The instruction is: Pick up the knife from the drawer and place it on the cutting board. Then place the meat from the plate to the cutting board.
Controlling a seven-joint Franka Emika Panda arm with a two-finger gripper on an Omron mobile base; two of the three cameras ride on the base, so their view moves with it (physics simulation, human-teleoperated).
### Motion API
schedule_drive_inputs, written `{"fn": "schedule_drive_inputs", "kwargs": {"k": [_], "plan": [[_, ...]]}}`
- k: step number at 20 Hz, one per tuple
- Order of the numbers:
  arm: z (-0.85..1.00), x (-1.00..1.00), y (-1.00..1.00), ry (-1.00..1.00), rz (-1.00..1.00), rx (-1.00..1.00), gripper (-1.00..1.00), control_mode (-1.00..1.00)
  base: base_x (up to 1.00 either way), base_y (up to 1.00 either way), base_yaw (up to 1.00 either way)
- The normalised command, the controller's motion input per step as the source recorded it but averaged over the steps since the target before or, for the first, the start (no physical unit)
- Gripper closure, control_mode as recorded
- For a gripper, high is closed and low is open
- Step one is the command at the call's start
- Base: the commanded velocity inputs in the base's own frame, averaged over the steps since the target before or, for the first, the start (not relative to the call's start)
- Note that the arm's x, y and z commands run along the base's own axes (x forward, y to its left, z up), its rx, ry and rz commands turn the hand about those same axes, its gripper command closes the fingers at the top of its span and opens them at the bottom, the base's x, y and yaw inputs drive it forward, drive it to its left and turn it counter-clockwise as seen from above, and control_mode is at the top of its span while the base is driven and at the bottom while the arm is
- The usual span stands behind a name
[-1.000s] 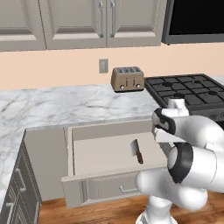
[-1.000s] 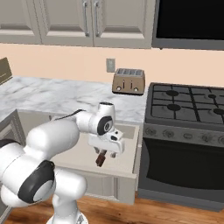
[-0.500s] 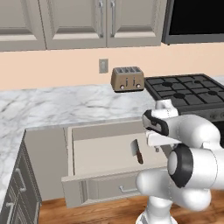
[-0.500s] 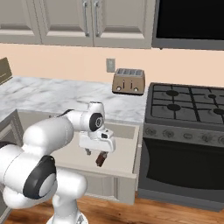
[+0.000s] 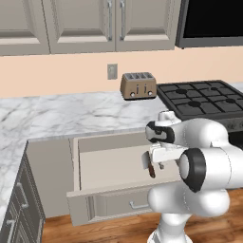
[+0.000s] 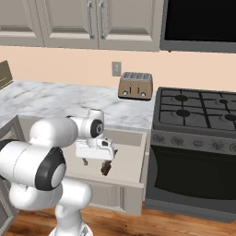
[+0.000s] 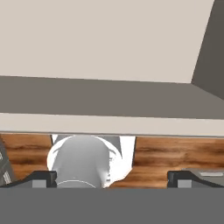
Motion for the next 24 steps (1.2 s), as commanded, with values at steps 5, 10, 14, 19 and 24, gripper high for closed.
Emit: {"fn": "schedule_drive_inputs", "kwargs": {"k": [5,10,14,19,24], "plan": [[-0.23,0.11,0.09,0.0,0.02,0.14,-1.0,-1.0,0.0,0.0,0.0],[-0.19,0.21,0.24,0.0,0.0,0.04,-1.0,-1.0,0.0,0.0,0.0],[-0.07,0.32,0.25,0.0,0.0,0.0,-1.0,-1.0,0.0,0.0,0.0],[-0.15,0.3,0.17,0.0,0.0,0.0,-1.0,-1.0,0.0,0.0,0.0],[-0.17,0.2,-0.07,0.0,0.0,0.0,-1.0,-1.0,0.0,0.0,0.0]]}}
